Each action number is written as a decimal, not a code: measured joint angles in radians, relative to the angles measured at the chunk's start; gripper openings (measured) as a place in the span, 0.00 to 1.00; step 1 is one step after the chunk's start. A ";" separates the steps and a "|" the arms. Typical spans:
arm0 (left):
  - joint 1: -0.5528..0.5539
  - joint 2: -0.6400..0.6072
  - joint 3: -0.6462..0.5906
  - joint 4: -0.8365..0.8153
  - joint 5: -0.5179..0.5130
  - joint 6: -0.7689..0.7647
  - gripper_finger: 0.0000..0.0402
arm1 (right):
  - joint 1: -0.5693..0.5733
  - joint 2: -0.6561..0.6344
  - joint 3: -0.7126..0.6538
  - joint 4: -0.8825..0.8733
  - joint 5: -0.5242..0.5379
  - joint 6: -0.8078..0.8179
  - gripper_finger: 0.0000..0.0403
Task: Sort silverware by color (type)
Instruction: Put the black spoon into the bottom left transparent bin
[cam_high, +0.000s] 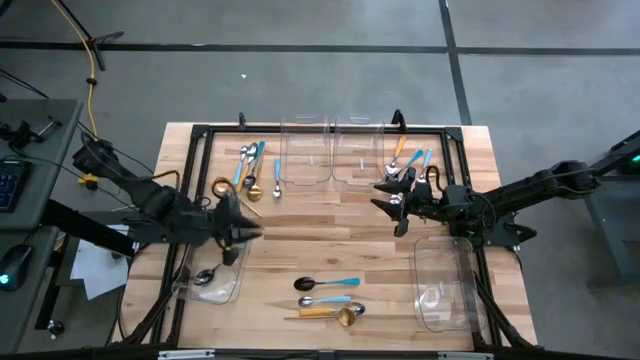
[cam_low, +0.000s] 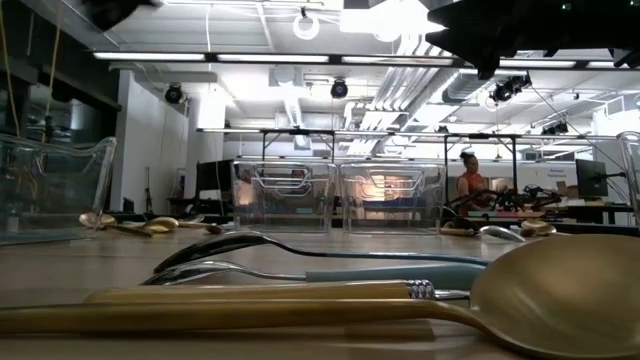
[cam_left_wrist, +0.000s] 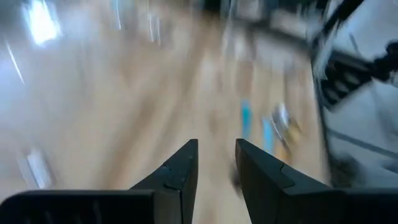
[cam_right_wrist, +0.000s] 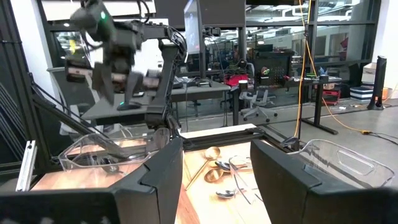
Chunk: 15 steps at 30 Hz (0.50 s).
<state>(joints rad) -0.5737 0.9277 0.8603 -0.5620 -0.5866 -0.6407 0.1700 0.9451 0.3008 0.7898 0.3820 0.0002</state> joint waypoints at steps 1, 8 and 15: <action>0.007 0.002 -0.010 0.081 -0.050 0.117 0.25 | 0.000 0.000 0.000 0.000 0.000 0.000 0.43; 0.155 0.019 -0.155 0.503 -0.019 0.613 0.25 | 0.000 0.003 0.000 -0.005 0.000 -0.002 0.43; 0.344 0.007 -0.415 1.045 0.274 0.767 0.25 | 0.000 0.010 0.000 -0.010 0.000 -0.027 0.43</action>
<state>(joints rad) -0.2294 0.9344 0.4457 0.4827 -0.3131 0.1264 0.1702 0.9546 0.3008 0.7800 0.3820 -0.0263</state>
